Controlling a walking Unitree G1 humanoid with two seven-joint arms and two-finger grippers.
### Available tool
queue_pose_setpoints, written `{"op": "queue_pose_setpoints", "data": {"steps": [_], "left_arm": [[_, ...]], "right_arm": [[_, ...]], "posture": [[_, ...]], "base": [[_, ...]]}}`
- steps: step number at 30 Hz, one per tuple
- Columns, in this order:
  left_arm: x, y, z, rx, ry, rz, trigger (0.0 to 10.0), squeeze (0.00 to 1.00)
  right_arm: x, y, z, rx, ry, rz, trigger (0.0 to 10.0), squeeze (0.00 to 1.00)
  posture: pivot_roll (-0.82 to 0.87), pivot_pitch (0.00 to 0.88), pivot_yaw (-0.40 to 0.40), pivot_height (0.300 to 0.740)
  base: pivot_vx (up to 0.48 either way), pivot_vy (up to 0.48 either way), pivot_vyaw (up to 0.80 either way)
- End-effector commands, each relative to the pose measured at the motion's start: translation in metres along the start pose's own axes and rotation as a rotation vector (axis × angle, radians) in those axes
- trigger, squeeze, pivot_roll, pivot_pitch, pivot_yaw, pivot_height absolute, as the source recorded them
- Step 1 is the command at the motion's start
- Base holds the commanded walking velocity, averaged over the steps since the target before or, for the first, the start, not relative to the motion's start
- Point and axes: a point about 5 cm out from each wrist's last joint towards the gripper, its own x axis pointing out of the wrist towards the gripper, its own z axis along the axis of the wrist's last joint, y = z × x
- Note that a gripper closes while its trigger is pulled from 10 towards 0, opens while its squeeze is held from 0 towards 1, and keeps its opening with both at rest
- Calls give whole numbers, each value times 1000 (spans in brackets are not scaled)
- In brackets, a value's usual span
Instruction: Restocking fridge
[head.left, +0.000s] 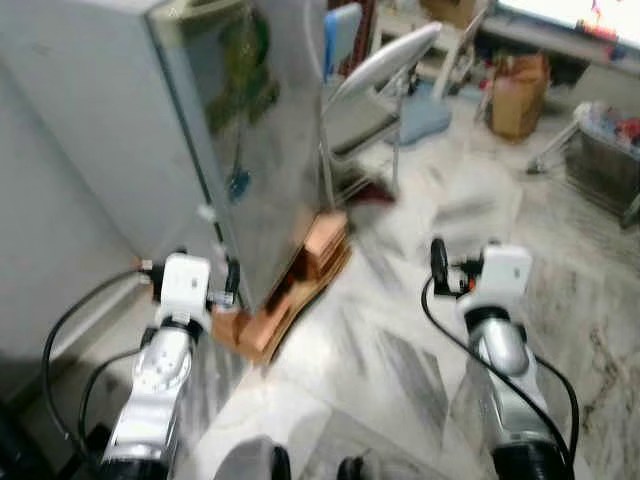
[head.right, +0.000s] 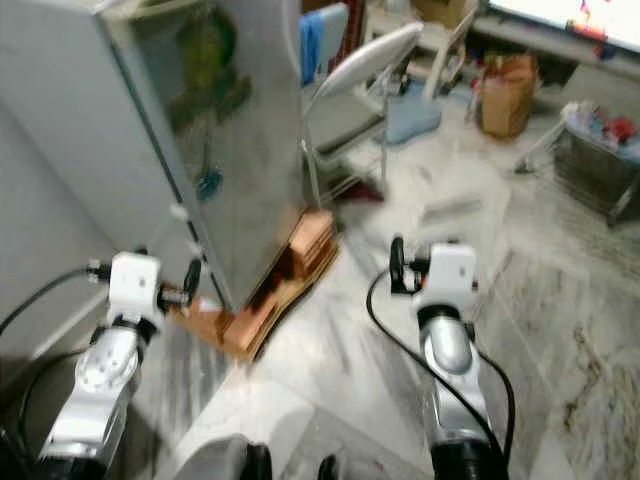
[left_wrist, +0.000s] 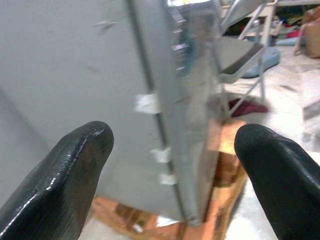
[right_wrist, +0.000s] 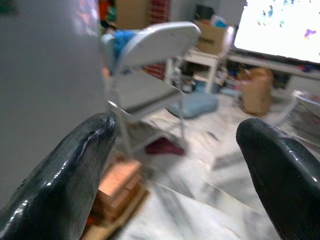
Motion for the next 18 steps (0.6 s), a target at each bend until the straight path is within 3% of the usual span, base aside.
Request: {"op": "queue_pose_setpoints", "data": {"steps": [1, 7, 11, 18], "left_arm": [[4, -4, 3, 6, -19, -16, 10000, 0], [6, -1, 4, 33, -33, -20, 10000, 0], [5, -5, 6, 39, -56, -51, 10000, 0], [5, -10, 7, 17, -61, -71, 10000, 0]], "right_arm": [[2, -4, 2, -14, -10, -3, 10000, 0], [2, -6, 2, -20, -15, -7, 10000, 0], [2, -7, 2, -23, -22, -11, 10000, 0], [1, -7, 3, -26, -31, -16, 10000, 0]], "posture": [[49, 51, -22, 740], [45, 50, -20, 740], [43, 53, -18, 740], [44, 61, -13, 740]], "base": [[0, 480, -450], [0, 475, -292], [289, 383, 0], [347, 78, 0]]}}
